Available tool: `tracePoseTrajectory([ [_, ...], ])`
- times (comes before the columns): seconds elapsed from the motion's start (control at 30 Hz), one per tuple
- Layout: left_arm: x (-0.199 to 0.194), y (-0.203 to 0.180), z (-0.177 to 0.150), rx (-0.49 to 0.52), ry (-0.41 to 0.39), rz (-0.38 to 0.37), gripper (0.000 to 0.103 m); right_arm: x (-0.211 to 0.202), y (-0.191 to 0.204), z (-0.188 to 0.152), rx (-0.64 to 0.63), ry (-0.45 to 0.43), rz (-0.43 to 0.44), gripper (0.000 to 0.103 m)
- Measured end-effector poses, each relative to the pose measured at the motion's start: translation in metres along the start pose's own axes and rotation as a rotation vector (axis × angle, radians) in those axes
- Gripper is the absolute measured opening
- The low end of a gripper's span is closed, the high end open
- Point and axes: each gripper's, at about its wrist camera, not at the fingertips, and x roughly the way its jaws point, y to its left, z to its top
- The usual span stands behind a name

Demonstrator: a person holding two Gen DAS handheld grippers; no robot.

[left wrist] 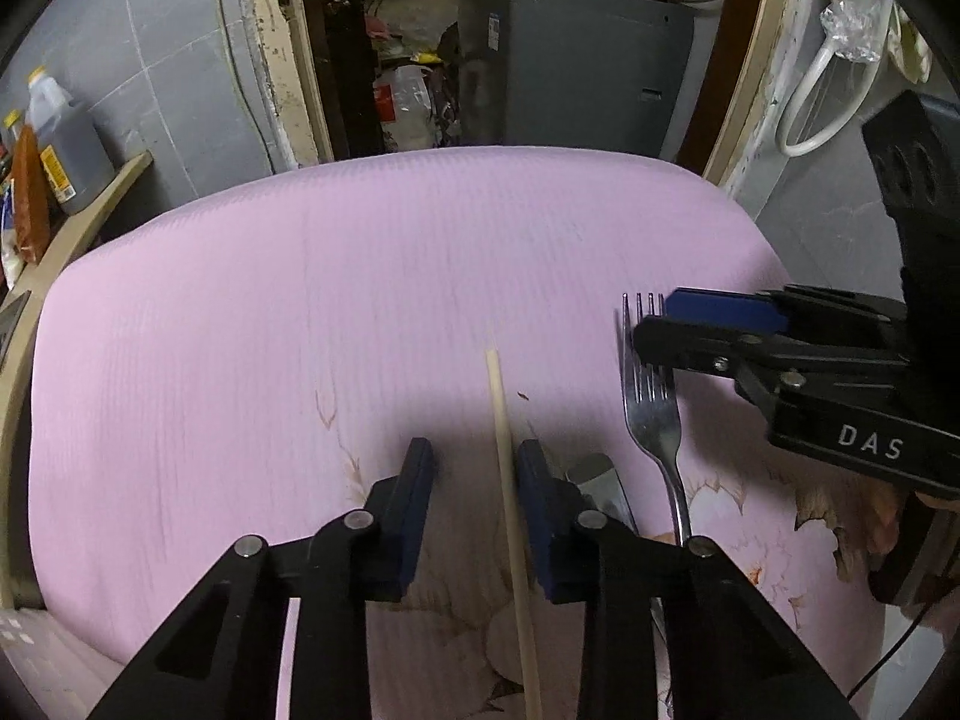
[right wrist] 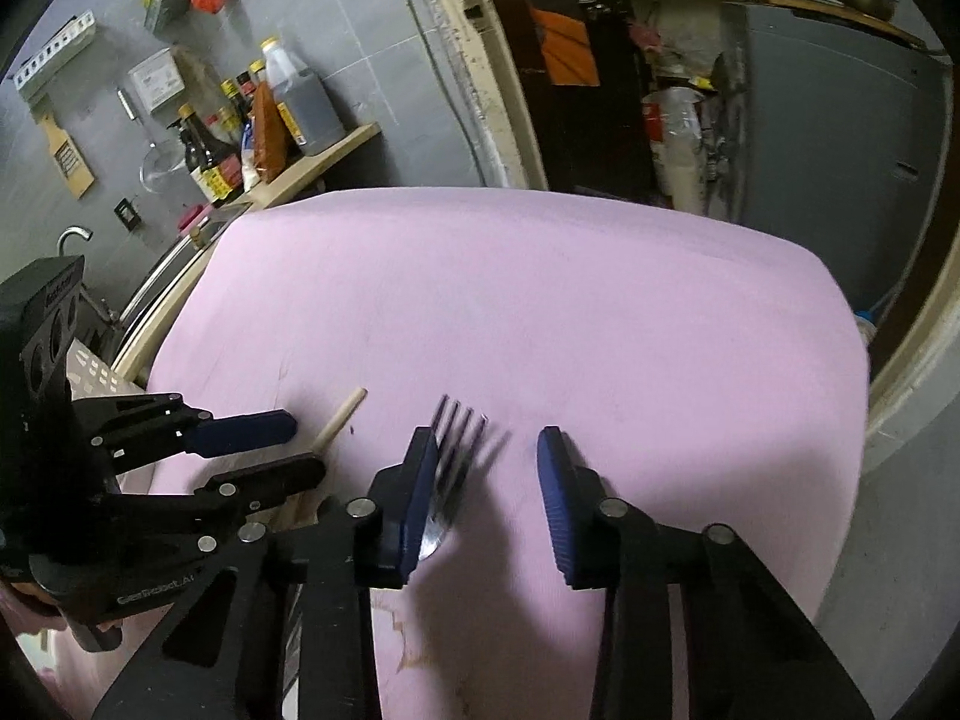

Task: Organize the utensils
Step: 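Grasp a chopstick with the left tool while the right grasps the fork, then carry the chopstick and fork toward the white caddy with both tools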

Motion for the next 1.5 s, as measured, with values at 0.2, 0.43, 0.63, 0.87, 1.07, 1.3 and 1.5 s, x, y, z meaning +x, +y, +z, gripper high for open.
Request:
tracePoseTrajectory([
  [0.2,0.003,-0.001,0.006,0.026,0.016,-0.046,0.007,-0.004,0.005,0.001,-0.004,-0.014,0.034,0.007],
  [0.43,-0.012,0.022,-0.002,-0.110,-0.017,-0.175,0.005,-0.041,0.013,-0.004,0.013,-0.091,0.001,0.003],
  [0.63,-0.046,0.017,-0.011,-0.093,-0.110,-0.189,0.005,-0.083,0.028,-0.009,0.023,-0.192,-0.027,0.002],
  [0.87,-0.076,0.020,-0.027,-0.092,-0.192,-0.201,0.005,-0.129,0.058,-0.018,-0.016,-0.296,-0.110,0.002],
  [1.07,-0.117,0.027,-0.038,-0.120,-0.316,-0.207,0.005,-0.167,0.092,-0.030,-0.067,-0.386,-0.197,0.002],
  [1.3,-0.162,0.037,-0.058,-0.126,-0.445,-0.192,0.005,-0.207,0.142,-0.038,-0.108,-0.488,-0.288,0.002],
  [1.5,-0.211,0.057,-0.059,-0.158,-0.555,-0.213,0.005,-0.246,0.185,-0.026,-0.123,-0.593,-0.308,0.002],
])
